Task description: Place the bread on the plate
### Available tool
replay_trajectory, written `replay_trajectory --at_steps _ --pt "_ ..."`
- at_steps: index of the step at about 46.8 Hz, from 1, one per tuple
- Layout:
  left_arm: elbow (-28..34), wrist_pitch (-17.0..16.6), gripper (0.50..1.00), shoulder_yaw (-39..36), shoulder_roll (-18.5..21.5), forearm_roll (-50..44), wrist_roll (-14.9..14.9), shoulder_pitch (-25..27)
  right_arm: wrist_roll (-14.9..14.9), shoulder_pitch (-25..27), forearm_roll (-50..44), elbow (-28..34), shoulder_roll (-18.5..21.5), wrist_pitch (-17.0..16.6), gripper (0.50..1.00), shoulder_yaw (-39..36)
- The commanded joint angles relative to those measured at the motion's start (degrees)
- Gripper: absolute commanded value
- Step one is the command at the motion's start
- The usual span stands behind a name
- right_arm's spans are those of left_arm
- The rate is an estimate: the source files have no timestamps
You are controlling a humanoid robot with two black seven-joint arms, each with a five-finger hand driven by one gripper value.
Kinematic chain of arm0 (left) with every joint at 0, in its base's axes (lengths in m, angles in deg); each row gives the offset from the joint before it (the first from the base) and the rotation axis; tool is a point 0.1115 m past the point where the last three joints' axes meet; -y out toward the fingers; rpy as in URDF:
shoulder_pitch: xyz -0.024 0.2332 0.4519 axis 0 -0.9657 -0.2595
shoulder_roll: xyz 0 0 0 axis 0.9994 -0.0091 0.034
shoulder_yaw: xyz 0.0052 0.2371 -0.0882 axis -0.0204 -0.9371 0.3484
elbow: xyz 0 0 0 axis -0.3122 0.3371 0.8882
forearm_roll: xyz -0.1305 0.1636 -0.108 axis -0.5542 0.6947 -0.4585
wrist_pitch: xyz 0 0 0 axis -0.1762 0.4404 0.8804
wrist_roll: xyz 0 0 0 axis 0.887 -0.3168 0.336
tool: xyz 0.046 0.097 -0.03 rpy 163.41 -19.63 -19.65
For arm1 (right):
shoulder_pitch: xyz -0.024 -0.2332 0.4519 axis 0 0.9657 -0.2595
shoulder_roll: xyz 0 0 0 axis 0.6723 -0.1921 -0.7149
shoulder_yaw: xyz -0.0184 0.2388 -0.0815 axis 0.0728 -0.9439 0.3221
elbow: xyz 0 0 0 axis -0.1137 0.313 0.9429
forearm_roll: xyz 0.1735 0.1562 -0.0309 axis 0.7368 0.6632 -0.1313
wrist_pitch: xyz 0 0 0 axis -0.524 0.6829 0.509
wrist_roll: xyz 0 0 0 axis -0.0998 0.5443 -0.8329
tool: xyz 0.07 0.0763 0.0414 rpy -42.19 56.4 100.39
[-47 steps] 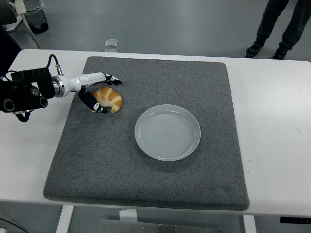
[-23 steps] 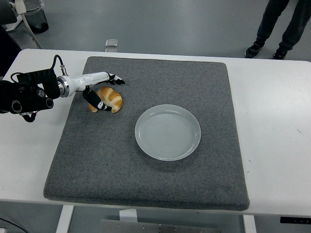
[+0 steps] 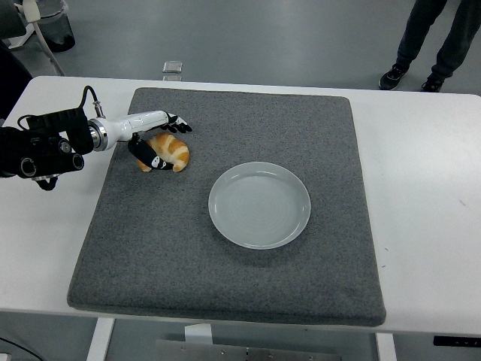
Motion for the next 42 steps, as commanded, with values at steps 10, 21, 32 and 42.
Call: replay_trajectory --at_steps 10,21,32,42 --pt "0.0 -0.2 0.825 0.0 0.0 2.5 -0.1 0.0 0.0 0.0 0.0 0.0 0.0 0.0 0.93 0.0" --pt "0.0 -0.5 0.756 0.0 -0.1 4.8 -0.1 0.0 0.0 0.0 0.0 0.0 0.0 0.0 0.932 0.0" --pt "0.0 -0.6 0.5 -0.1 -0.2 5.0 -0.4 -0.1 0.0 0.0 0.0 0.0 0.0 0.0 0.93 0.0" --pt "-0.7 -0.7 0.5 -0.1 -0.2 7.7 -0.5 -0.1 0.0 0.0 0.0 0.0 0.0 0.0 0.93 0.0"
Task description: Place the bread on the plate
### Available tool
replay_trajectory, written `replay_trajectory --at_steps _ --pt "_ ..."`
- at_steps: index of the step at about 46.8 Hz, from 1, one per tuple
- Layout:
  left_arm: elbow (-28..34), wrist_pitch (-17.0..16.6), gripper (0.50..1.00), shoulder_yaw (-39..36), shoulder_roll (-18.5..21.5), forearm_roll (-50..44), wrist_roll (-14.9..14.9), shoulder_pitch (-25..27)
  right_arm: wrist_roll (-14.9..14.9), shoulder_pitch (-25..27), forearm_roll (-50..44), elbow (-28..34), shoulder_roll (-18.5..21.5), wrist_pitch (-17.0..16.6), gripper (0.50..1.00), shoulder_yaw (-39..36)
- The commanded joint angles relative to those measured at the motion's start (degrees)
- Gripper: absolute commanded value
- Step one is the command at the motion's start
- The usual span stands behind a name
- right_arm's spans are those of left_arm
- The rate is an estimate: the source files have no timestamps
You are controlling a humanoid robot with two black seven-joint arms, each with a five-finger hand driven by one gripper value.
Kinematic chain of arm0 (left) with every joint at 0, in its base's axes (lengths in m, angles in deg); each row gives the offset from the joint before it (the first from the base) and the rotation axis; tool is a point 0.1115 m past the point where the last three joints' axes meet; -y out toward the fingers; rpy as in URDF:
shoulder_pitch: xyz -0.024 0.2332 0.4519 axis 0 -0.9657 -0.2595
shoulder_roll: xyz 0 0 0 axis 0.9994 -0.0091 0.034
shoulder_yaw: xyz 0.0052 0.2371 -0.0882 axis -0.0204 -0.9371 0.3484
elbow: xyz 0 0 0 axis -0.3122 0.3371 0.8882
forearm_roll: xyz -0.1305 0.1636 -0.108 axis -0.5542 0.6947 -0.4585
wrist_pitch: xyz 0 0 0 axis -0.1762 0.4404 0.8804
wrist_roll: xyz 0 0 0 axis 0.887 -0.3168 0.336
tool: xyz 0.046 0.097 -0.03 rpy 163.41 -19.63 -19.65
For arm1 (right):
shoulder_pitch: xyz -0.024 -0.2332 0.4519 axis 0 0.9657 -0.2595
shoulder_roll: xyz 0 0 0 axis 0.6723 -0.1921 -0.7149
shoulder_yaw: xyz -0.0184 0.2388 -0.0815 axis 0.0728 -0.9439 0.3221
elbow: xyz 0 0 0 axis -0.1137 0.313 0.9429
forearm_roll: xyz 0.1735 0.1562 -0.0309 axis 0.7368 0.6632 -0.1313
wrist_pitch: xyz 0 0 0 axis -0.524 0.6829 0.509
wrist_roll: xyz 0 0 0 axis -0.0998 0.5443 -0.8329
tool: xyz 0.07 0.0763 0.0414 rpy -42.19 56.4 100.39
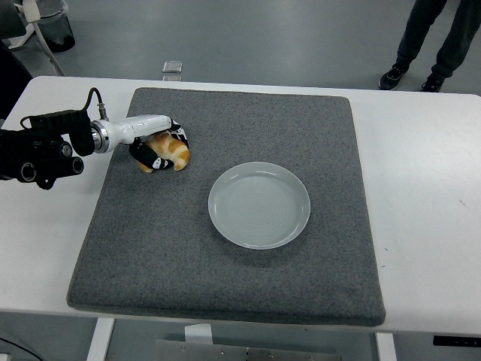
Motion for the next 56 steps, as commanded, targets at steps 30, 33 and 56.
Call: replay_trajectory --at_steps 30,33,56 --pt "0.4 -1.6 0.5 0.4 0.1 0.5 -0.4 3.3 0.0 0.0 0.0 0.0 0.0 0.0 0.93 0.0" --pt "0.5 -1.2 0.5 0.4 0.3 0.4 -0.5 4.6 0.0 0.0 0.0 0.1 0.0 0.0 0.932 0.0" --pt "2.6 2.4 0.5 1.6 3.4 -0.3 -0.4 15.5 0.0 0.0 0.0 0.0 0.0 0.0 0.93 0.0"
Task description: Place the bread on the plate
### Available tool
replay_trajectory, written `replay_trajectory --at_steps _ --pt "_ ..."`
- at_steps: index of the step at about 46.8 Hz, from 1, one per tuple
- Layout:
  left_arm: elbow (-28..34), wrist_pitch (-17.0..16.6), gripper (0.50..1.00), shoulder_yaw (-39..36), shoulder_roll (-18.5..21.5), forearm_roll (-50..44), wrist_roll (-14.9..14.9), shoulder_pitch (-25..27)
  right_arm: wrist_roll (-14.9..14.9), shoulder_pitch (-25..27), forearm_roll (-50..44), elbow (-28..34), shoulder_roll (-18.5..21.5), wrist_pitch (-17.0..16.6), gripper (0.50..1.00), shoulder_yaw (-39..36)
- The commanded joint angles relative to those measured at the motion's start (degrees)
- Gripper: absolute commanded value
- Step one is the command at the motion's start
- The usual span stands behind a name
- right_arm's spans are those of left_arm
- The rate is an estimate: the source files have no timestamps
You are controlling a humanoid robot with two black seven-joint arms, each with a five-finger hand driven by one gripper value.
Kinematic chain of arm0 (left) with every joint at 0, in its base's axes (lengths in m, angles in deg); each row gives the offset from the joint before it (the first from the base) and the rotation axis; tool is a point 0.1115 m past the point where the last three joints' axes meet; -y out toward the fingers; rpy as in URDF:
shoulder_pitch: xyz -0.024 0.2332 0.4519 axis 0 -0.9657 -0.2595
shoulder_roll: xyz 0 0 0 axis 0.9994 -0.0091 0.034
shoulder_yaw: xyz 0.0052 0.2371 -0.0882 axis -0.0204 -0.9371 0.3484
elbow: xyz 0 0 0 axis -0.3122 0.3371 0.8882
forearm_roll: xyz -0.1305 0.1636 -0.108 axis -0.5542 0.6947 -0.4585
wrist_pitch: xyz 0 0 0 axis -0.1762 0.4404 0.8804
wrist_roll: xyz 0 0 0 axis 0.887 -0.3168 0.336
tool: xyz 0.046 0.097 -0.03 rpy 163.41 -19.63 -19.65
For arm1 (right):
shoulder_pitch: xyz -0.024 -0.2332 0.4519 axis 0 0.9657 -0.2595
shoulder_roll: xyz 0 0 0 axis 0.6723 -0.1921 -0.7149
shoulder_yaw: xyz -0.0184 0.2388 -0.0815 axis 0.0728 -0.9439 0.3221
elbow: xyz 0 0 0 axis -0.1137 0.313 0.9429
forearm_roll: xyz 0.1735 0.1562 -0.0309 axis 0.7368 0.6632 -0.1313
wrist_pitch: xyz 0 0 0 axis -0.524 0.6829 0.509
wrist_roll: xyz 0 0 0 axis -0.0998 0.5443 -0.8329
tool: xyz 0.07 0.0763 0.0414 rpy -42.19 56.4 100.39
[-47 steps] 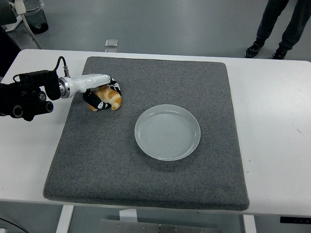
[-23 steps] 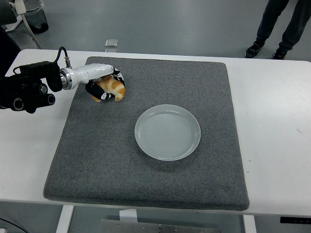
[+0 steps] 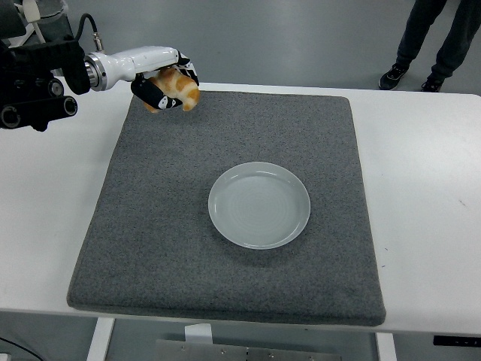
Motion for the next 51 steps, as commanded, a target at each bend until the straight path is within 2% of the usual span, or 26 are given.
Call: replay_trajectory --at_steps 1,14,42,51 --pt "0.2 0.8 0.5 0.4 0.7 0.0 0.0 1.7 0.0 0.0 0.0 -0.1 0.0 0.0 0.93 0.0" --pt "0.4 5.1 0.5 1.9 2.4 0.1 0.0 8.3 0.0 0.0 0.0 0.0 0.0 0.0 0.93 0.0" --pt "0.1 8.1 0.5 2.8 2.7 0.0 0.0 19.8 0.0 0.0 0.0 -0.1 0.0 0.0 0.932 0.0" --pt "0.6 10.1 0.5 5.0 2.7 0.5 -0.1 20.9 0.0 0.0 0.0 -0.1 0.0 0.0 0.932 0.0"
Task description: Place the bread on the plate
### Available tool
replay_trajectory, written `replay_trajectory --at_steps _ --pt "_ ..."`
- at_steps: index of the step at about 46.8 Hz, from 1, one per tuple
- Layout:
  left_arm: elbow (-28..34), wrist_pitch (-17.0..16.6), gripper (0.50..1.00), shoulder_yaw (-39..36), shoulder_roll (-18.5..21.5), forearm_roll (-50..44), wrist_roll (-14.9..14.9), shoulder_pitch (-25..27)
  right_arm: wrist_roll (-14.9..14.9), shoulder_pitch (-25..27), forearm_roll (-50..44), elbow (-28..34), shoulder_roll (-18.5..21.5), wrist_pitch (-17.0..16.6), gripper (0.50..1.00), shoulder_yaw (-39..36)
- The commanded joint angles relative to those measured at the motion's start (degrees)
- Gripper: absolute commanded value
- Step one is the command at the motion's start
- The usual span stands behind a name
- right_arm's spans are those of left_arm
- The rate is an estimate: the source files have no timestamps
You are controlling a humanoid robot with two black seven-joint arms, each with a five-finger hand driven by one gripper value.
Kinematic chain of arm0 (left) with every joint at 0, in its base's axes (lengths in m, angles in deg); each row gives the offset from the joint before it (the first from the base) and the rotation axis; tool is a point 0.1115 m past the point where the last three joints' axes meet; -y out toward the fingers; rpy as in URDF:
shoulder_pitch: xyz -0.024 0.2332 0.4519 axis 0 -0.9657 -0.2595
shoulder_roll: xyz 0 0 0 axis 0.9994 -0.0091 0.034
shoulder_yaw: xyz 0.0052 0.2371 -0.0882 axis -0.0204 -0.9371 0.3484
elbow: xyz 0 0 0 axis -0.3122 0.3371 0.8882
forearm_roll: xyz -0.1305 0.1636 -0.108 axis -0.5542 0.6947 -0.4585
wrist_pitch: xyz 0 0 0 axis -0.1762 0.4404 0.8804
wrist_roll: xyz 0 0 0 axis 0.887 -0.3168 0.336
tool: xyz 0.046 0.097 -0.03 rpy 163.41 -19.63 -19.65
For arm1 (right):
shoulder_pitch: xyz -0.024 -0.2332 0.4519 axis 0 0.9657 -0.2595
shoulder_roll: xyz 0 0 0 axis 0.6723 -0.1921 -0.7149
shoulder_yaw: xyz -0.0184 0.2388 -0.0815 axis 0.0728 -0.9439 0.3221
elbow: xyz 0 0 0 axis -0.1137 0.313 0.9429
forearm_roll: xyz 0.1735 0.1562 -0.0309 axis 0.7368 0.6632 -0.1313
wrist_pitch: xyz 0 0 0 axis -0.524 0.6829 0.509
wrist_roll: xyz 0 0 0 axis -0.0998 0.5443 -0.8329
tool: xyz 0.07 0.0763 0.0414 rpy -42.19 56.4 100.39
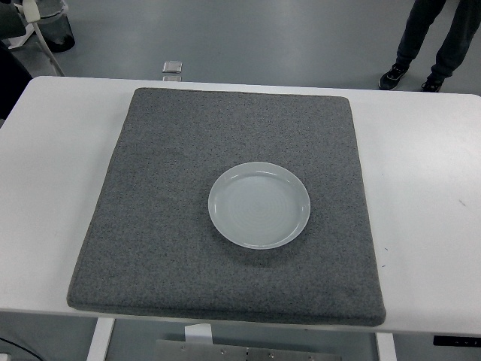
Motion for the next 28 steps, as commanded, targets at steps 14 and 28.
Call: replay_trajectory --at_steps 14,28 --pt "5.7 2.3 0.5 5.3 -1.1 0.8 -0.4 0.2 0.0 0.0 0.0 0.0 0.0 0.0 0.93 0.0" --pt "8.7 2.2 0.5 6.6 -5.5 3.2 -0.9 -0.8 0.0 0.0 0.0 -0.1 0.0 0.0 0.93 0.0"
